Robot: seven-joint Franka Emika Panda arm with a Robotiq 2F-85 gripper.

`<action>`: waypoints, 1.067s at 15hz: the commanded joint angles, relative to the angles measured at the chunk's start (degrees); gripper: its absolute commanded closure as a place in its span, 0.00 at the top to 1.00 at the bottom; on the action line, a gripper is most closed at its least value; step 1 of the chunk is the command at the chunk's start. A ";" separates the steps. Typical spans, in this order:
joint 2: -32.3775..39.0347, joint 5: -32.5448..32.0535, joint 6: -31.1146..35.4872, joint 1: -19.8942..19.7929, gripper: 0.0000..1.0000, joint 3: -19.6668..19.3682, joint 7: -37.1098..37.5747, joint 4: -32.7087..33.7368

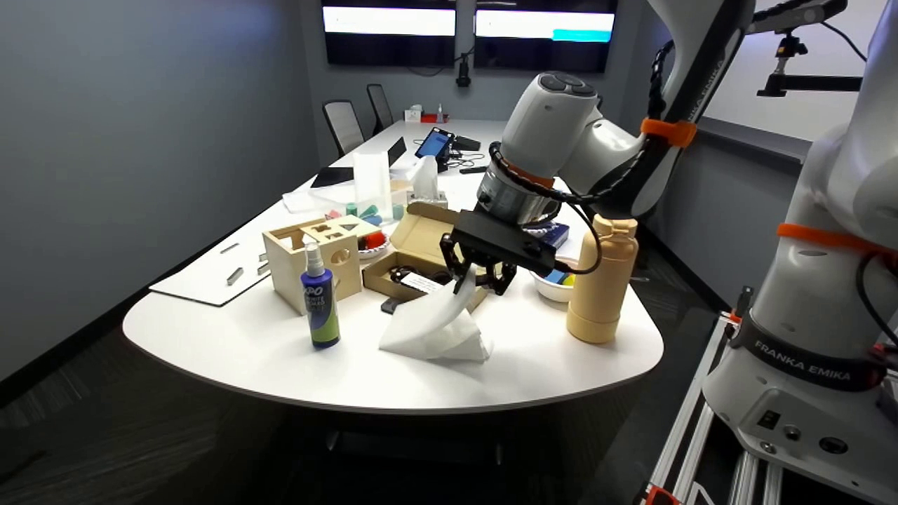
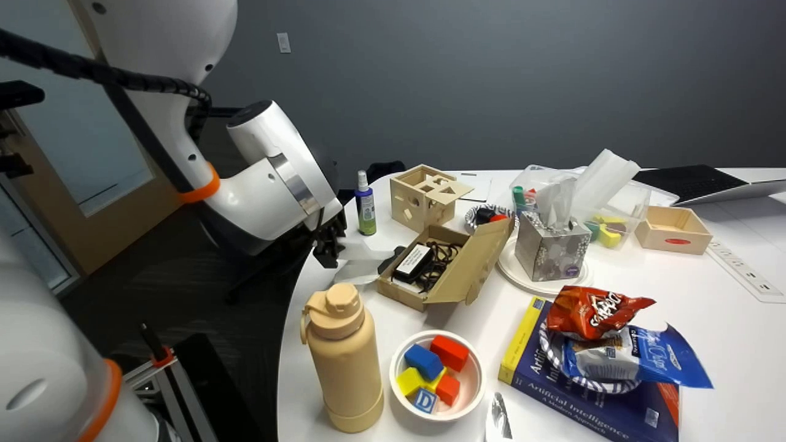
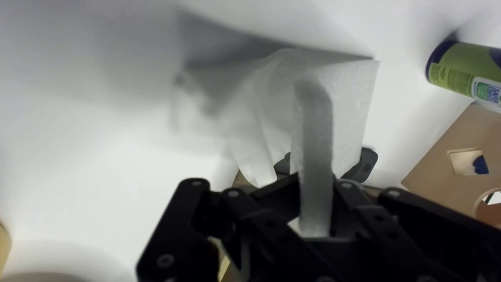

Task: Put the styrofoam on the table

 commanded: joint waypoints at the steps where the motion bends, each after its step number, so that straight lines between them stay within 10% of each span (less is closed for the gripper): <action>1: -7.20 -3.02 -1.56 0.22 0.02 0.45 5.32 -0.29; 7: -15.38 -9.35 -0.46 -0.29 0.02 2.75 12.92 0.15; 16: -6.11 -7.08 1.73 0.42 0.02 4.82 16.52 -0.50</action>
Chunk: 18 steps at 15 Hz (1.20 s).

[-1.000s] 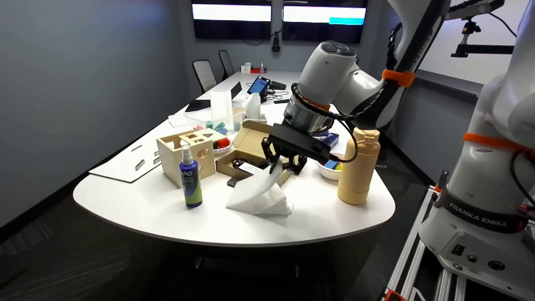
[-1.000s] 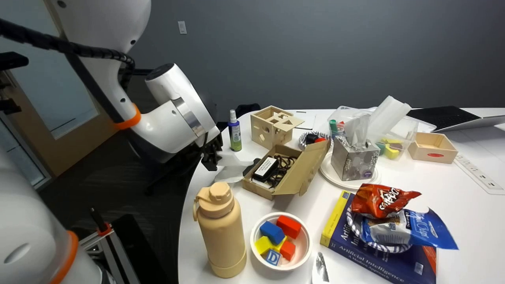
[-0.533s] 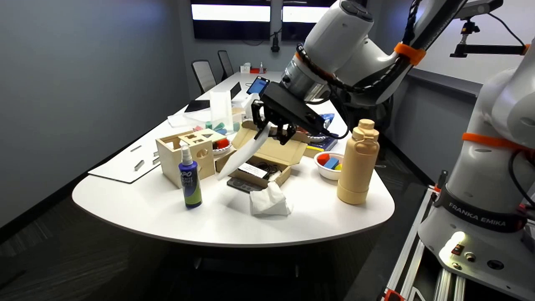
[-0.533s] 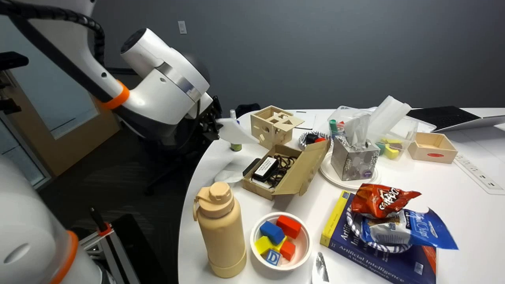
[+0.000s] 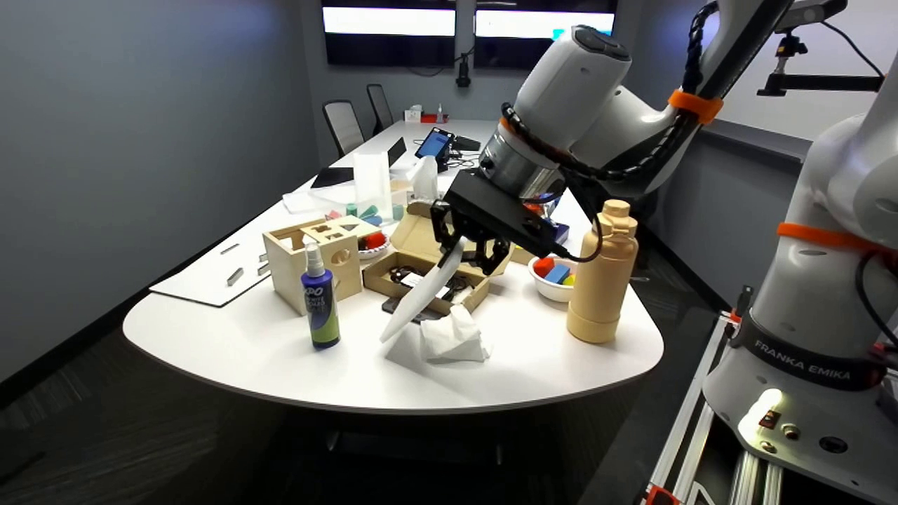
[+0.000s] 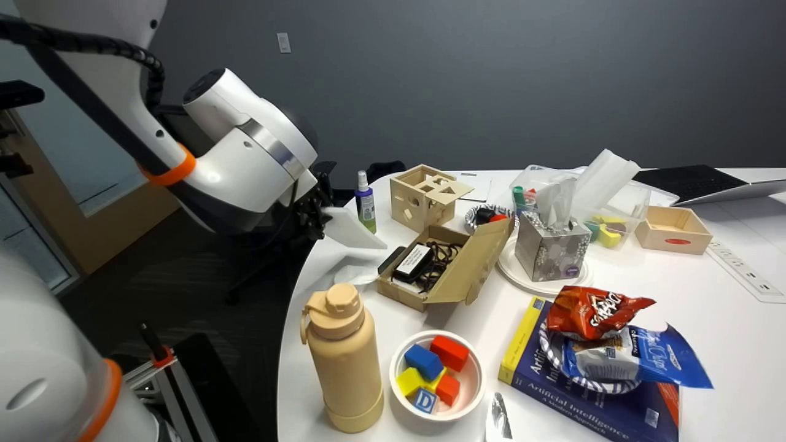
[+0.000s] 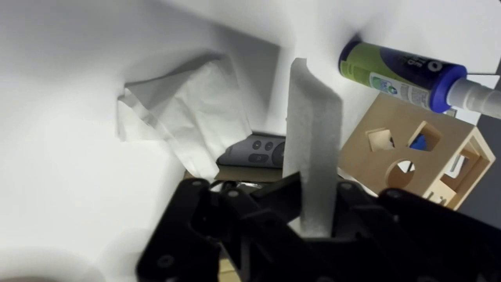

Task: Put the styrofoam on the table

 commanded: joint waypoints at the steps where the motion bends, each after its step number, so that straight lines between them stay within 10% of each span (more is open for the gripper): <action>1: 4.50 0.55 2.55 0.38 0.02 0.76 2.64 0.79; 11: 14.02 -0.54 1.81 0.17 0.02 0.44 6.27 6.89; 12: 14.75 -0.58 1.76 0.10 0.33 0.20 6.18 7.32; 18: 16.87 1.22 0.10 -0.04 0.71 0.07 3.37 5.90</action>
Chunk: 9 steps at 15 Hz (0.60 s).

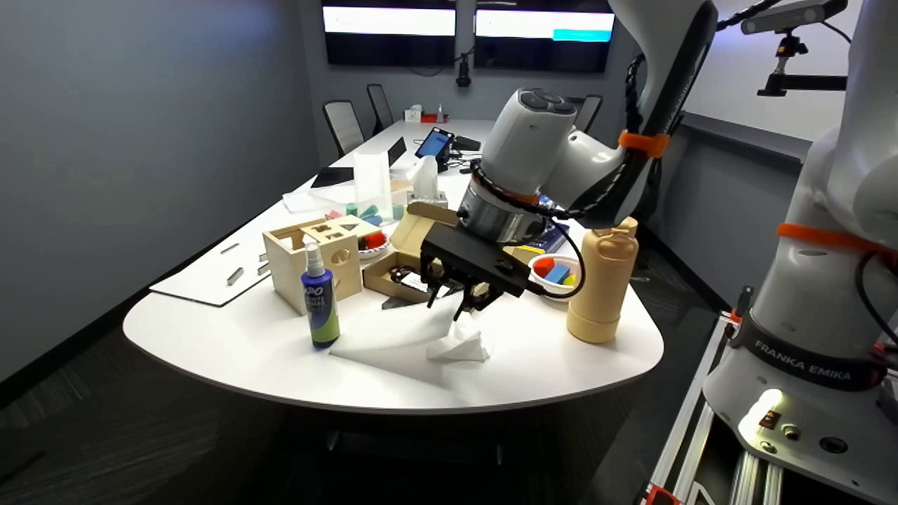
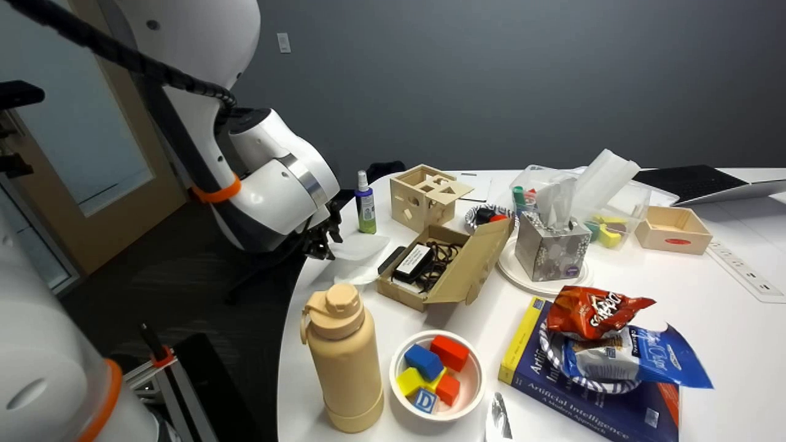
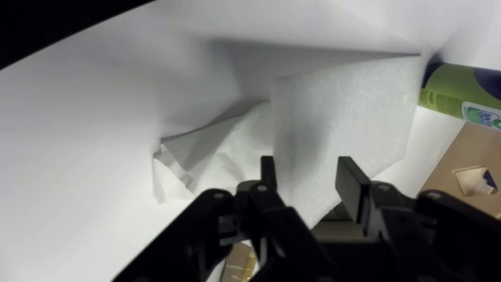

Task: Put the styrofoam on the table

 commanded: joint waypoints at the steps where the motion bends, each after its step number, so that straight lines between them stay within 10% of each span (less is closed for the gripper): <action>1: 1.71 1.25 0.24 -0.07 0.79 0.43 -1.06 -0.67; 4: 3.40 2.44 1.50 -0.19 0.99 1.51 -2.47 -1.21; 9: 2.39 4.35 -1.29 -0.32 1.00 4.69 -8.89 -1.52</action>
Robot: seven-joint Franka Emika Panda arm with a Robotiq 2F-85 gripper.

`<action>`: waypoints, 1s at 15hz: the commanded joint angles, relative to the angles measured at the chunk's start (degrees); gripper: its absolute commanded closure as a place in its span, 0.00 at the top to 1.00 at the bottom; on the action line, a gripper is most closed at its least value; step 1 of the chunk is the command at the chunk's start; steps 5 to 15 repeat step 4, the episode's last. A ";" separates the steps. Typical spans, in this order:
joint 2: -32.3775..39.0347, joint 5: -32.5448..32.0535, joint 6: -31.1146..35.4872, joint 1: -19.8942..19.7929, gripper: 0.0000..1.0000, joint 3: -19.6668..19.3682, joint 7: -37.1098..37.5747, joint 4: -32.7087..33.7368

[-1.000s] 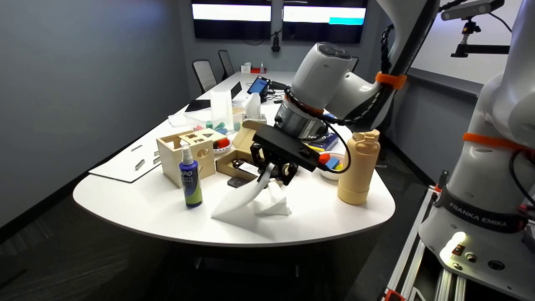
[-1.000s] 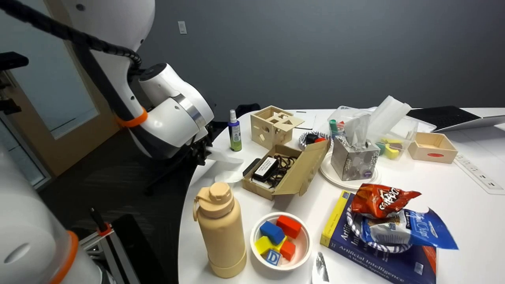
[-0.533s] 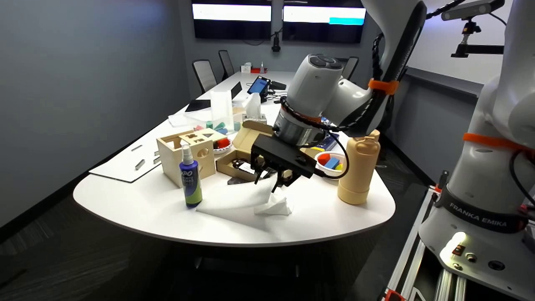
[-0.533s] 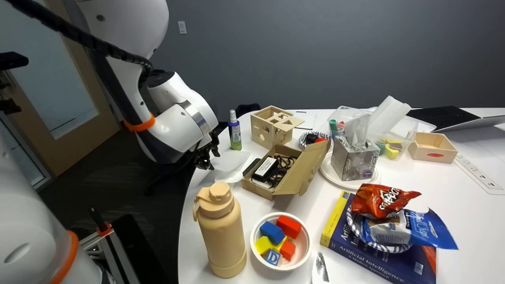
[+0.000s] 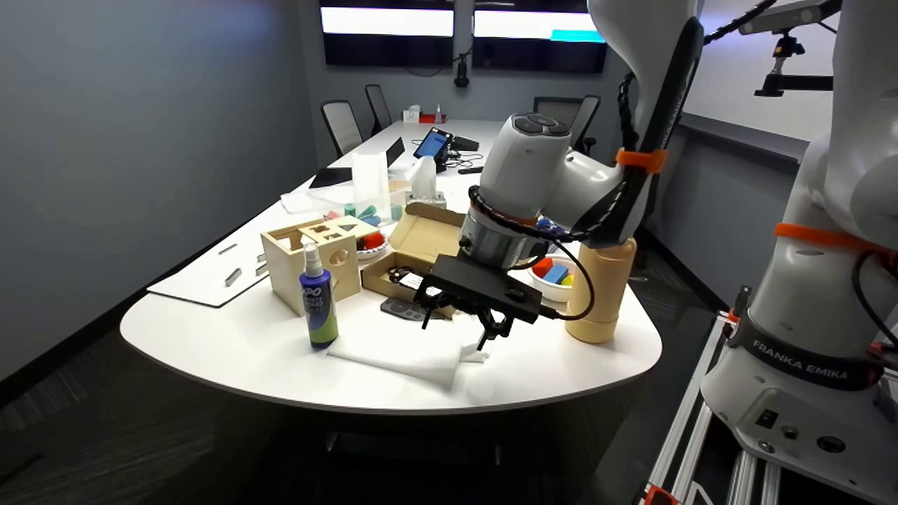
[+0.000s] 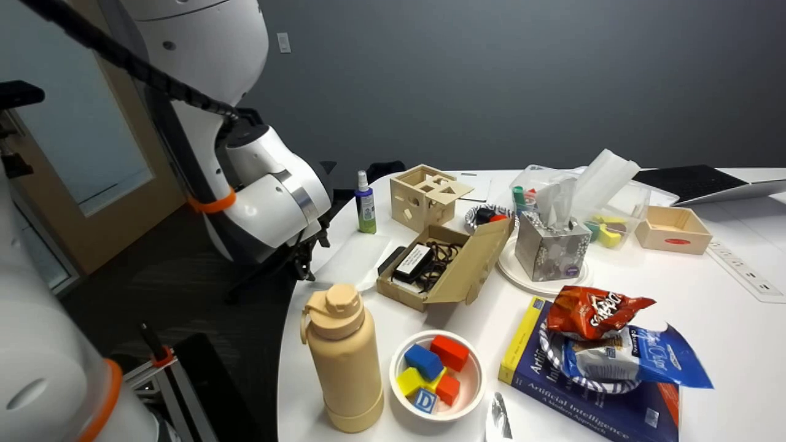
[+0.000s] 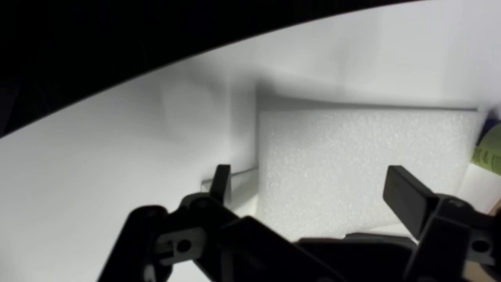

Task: Put the styrofoam on the table

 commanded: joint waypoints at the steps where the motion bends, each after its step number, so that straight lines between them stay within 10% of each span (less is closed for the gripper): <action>1: -2.62 3.38 -2.61 -0.48 1.00 2.84 -7.21 -1.08; 15: -4.90 6.62 -4.93 -0.90 1.00 4.32 -13.14 -1.39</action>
